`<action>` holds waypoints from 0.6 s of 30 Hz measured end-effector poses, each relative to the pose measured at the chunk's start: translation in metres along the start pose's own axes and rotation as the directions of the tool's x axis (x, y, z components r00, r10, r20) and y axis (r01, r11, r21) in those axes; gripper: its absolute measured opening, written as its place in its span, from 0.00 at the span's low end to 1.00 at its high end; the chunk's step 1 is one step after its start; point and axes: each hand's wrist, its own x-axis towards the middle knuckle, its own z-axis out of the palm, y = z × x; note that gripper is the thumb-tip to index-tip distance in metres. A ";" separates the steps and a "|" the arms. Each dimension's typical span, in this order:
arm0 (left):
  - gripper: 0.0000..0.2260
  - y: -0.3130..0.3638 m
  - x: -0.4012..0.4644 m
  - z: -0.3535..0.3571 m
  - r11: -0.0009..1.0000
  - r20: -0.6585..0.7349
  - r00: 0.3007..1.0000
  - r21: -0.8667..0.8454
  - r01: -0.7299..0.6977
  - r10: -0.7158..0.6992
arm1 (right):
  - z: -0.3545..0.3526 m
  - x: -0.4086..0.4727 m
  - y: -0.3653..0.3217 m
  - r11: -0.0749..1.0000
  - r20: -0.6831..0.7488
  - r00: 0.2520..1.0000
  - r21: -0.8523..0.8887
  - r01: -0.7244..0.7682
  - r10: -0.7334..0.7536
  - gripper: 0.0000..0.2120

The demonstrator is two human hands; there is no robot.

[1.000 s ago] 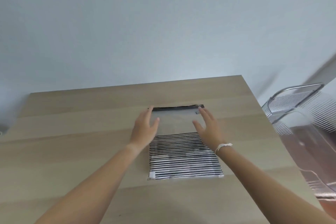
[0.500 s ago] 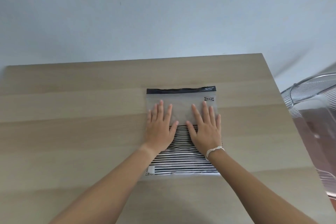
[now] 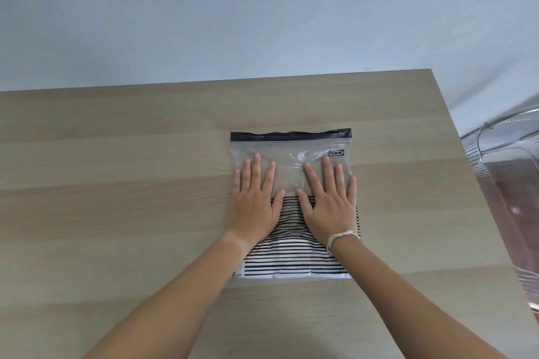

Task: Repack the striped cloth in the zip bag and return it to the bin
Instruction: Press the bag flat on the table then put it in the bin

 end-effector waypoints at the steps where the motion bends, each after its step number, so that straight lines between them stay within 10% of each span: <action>1: 0.28 0.000 0.000 0.000 1.000 -0.003 1.000 -0.002 0.001 -0.001 | 0.000 0.000 0.001 1.000 -0.001 1.000 0.001 0.001 -0.001 0.27; 9: 0.26 -0.007 0.000 -0.012 0.987 0.005 1.000 -0.158 0.008 -0.008 | -0.013 -0.003 0.004 0.992 0.000 1.000 0.120 0.027 -0.028 0.29; 18: 0.24 -0.013 0.007 -0.057 0.783 0.006 0.943 -0.555 0.281 -0.333 | -0.044 -0.075 0.039 0.913 -0.065 0.965 0.347 -0.216 0.253 0.26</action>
